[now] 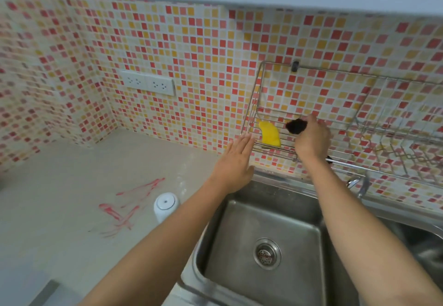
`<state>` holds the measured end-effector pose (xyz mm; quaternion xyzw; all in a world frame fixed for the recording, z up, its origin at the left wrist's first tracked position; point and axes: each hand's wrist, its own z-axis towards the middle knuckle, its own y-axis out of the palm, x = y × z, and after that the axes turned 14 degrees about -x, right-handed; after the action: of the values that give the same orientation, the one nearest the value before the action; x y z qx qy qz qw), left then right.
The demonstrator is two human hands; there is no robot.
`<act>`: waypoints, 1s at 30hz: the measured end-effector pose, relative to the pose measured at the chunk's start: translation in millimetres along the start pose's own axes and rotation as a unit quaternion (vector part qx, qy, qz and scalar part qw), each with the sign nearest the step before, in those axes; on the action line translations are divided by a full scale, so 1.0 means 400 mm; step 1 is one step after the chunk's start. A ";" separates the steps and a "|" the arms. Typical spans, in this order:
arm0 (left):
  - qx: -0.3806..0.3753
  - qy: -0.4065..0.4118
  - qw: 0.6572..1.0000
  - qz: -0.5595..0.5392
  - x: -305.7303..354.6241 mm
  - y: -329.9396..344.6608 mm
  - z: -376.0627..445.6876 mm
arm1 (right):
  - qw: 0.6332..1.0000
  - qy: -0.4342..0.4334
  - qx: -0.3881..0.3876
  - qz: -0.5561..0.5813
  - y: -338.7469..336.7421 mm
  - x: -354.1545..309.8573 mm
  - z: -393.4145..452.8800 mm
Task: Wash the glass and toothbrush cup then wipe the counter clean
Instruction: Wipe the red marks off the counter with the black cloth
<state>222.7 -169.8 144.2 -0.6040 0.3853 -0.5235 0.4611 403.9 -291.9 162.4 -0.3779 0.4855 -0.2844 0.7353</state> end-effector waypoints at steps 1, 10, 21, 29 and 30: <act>0.023 0.002 0.999 -0.024 -0.015 0.003 -0.033 | 0.997 -0.046 0.048 0.039 -0.013 -0.005 -0.022; 0.108 -0.158 0.966 -0.176 -0.365 0.162 -0.344 | 0.922 -0.282 0.139 0.225 0.064 -0.170 -0.404; 0.010 -0.081 0.907 -0.414 -0.589 0.386 -0.364 | 0.949 0.100 -0.169 0.245 0.559 -0.224 -0.740; 0.023 -0.041 0.880 -0.473 -0.622 0.419 -0.345 | 0.967 0.014 -0.253 0.024 0.641 -0.237 -0.875; 0.027 -0.038 0.878 -0.477 -0.625 0.414 -0.348 | 0.966 -0.019 -0.256 -0.012 0.644 -0.235 -0.864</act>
<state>49.2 -0.2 -80.3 -0.7213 0.0185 -0.6668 0.1864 61.6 -172.2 -88.9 -0.5646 0.5232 -0.1520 0.6200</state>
